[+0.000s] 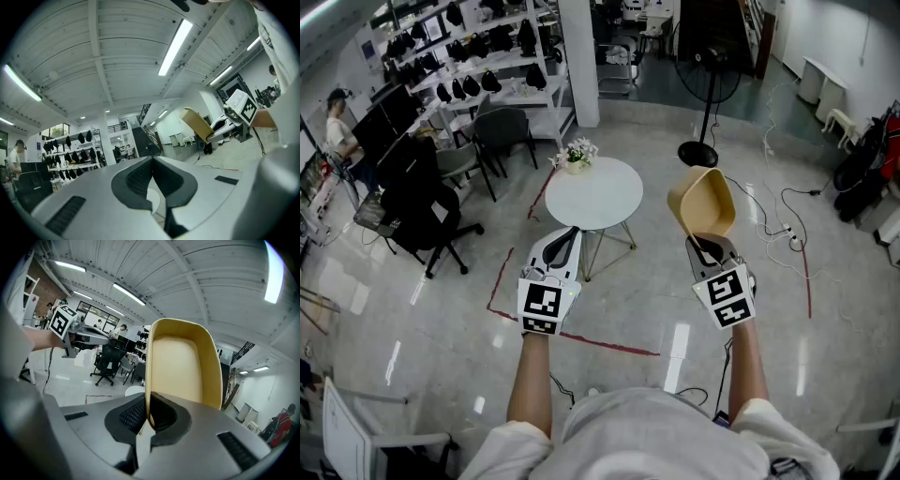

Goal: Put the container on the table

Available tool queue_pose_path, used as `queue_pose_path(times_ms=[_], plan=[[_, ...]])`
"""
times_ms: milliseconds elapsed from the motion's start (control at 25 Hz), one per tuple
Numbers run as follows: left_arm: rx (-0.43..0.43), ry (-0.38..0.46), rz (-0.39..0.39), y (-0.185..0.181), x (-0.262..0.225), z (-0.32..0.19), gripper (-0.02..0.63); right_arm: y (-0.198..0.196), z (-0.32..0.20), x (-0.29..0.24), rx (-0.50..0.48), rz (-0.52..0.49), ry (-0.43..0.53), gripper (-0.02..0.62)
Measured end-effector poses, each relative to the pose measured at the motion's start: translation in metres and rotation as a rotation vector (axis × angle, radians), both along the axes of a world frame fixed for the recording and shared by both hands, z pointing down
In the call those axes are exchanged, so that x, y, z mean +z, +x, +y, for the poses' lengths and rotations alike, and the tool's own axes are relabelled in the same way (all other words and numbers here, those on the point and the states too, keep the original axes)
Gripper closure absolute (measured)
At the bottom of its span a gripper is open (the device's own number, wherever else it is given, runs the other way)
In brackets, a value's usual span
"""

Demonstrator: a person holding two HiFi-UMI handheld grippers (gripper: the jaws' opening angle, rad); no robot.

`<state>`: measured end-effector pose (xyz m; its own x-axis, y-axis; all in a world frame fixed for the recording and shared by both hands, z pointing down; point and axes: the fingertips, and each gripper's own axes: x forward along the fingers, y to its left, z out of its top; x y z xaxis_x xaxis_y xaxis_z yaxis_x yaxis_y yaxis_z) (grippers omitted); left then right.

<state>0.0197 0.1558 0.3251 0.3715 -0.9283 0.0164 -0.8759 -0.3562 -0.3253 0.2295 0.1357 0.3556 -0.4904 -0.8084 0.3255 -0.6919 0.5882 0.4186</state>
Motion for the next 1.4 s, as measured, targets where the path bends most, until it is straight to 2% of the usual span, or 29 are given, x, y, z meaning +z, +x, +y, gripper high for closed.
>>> queue_pose_path(times_ms=[440,640,920,1400], plan=[[-0.043,-0.024,0.008,0.055,0.014,-0.018,0.591,0.046,-0.027,0.002,-0.078,-0.074,-0.005,0.578],[-0.063,-0.043,0.016,0.058,0.028,-0.043,0.591,0.054,-0.059,0.014,-0.082,-0.080,-0.022,0.578],[-0.062,-0.044,0.025,0.013,0.048,-0.129,0.591,0.016,-0.141,0.037,-0.068,-0.064,-0.026,0.578],[0.025,-0.053,0.021,-0.114,0.029,-0.361,0.591,-0.107,-0.349,0.026,0.034,-0.029,-0.051,0.578]])
